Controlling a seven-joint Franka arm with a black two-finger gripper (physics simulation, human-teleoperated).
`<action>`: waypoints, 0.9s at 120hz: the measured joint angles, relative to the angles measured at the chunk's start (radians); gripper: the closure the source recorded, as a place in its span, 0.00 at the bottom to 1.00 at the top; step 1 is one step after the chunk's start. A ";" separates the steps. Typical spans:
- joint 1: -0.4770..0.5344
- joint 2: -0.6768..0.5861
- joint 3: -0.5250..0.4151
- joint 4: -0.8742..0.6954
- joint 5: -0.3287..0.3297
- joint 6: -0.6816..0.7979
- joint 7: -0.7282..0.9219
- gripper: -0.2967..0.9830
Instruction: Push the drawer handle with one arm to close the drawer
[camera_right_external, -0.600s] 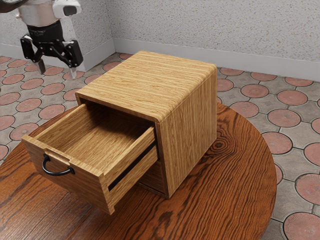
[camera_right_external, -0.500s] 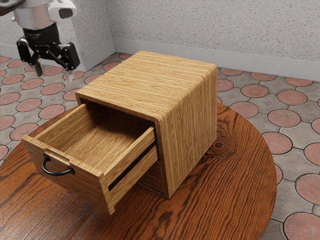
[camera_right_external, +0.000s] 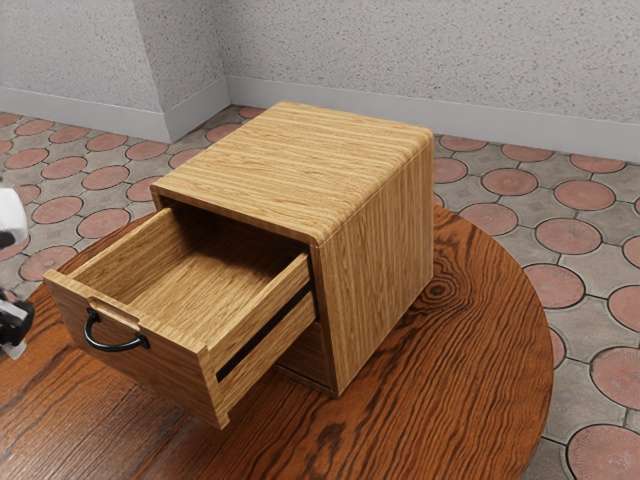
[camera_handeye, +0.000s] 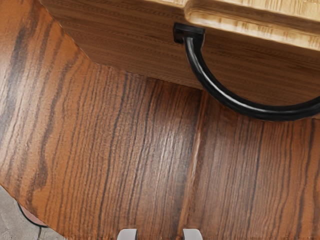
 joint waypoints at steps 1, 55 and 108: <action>-0.001 -0.009 0.000 -0.014 0.000 0.002 -0.001 0.74; -0.008 0.010 0.004 -0.222 -0.001 0.225 0.007 0.84; 0.012 0.240 0.089 -0.187 0.037 0.443 0.082 0.85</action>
